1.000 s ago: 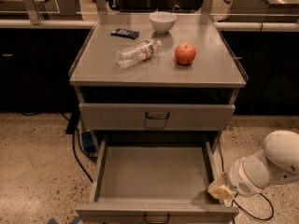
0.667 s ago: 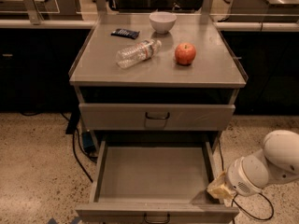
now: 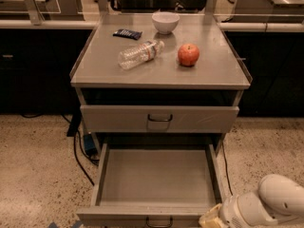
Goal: Close middle drawer
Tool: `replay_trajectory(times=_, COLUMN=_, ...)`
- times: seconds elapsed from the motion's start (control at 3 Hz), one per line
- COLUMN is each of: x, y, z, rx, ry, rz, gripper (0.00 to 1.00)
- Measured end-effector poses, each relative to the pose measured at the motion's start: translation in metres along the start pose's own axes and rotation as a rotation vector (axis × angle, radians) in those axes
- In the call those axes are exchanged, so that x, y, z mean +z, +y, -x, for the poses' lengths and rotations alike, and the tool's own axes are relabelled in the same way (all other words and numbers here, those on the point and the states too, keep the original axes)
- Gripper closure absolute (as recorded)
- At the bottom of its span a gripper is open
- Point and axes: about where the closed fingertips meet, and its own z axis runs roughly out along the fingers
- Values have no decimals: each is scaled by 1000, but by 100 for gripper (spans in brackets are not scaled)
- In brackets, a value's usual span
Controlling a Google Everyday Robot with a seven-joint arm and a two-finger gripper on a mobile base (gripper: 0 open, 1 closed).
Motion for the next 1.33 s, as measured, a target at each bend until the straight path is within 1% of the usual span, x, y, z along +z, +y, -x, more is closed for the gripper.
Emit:
replay_trajectory(times=0.33, x=69, y=11, z=-32, rx=47, ry=-12, rz=56, gripper=100)
replay_trajectory(times=0.67, x=75, y=10, z=-33, rx=45, ry=-11, rz=58, gripper=100)
replay_trajectory(times=1.0, x=94, y=0, z=-16, rx=9, ry=-49, rz=36, gripper=100)
replay_trajectory(times=1.33, x=99, y=-24, z=16, rx=-34, ry=-143, rz=-38, gripper=100)
